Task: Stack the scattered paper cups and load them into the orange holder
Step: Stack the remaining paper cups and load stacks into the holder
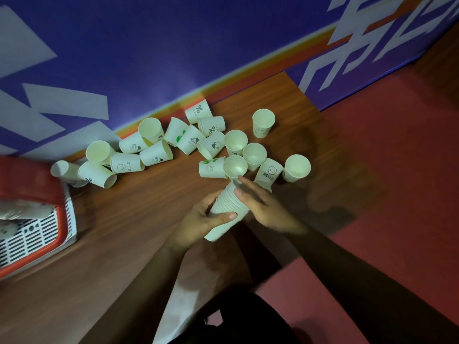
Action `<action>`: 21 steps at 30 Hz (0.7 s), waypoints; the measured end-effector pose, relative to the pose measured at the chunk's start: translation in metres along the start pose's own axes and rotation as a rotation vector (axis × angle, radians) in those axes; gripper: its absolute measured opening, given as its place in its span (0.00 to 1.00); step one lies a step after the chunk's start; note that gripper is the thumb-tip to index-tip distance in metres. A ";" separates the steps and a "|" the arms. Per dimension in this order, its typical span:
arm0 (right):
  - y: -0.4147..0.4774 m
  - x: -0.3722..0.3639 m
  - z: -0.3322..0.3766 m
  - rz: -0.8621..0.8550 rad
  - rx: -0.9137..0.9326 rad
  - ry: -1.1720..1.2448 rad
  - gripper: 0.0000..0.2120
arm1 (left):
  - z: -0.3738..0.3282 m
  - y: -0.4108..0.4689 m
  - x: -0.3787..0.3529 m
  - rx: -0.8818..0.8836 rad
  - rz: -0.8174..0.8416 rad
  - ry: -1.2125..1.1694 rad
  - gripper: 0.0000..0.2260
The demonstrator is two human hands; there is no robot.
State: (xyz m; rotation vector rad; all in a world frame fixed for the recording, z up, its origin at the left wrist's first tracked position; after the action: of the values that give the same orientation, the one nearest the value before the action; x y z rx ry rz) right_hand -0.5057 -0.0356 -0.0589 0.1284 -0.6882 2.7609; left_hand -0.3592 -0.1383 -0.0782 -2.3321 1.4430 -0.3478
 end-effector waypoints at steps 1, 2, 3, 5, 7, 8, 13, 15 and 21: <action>0.003 0.000 -0.001 0.003 0.006 0.046 0.23 | 0.003 0.001 0.003 0.012 -0.020 -0.006 0.34; 0.007 0.003 -0.004 -0.040 0.020 0.068 0.21 | 0.006 0.000 0.006 0.026 -0.051 -0.020 0.34; 0.010 0.008 -0.006 -0.119 0.022 0.079 0.21 | 0.010 0.000 0.011 0.042 -0.090 -0.036 0.35; 0.017 0.029 -0.017 -0.365 0.025 -0.102 0.23 | 0.016 -0.001 0.019 0.067 -0.155 -0.054 0.33; 0.025 0.044 -0.033 -0.475 0.030 -0.439 0.23 | 0.021 -0.001 0.024 0.074 -0.170 -0.069 0.31; 0.029 0.047 -0.040 -0.441 0.015 -0.578 0.23 | 0.023 -0.001 0.024 0.080 -0.171 -0.092 0.29; 0.030 0.037 -0.067 -0.267 0.114 -1.044 0.13 | 0.026 -0.006 0.023 0.122 -0.217 -0.176 0.19; 0.028 0.035 -0.069 -0.273 0.220 -1.060 0.10 | 0.027 -0.006 0.022 0.137 -0.219 -0.194 0.18; 0.020 0.048 -0.034 -0.476 0.103 -0.413 0.09 | 0.038 -0.003 0.033 0.164 -0.183 -0.007 0.27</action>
State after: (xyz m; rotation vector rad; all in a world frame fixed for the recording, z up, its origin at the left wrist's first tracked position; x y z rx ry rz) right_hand -0.5576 -0.0246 -0.0903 0.7925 -0.5216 2.3201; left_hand -0.3269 -0.1594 -0.1108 -2.3329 1.1537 -0.4888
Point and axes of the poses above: each hand's wrist, its own y-axis towards the middle knuckle, its own x-axis out of the back of the hand, z = x × y, the point moved 4 cm from there along y, towards the middle knuckle, and after that the axes turned 2 degrees about -x, right-handed, at the moved point
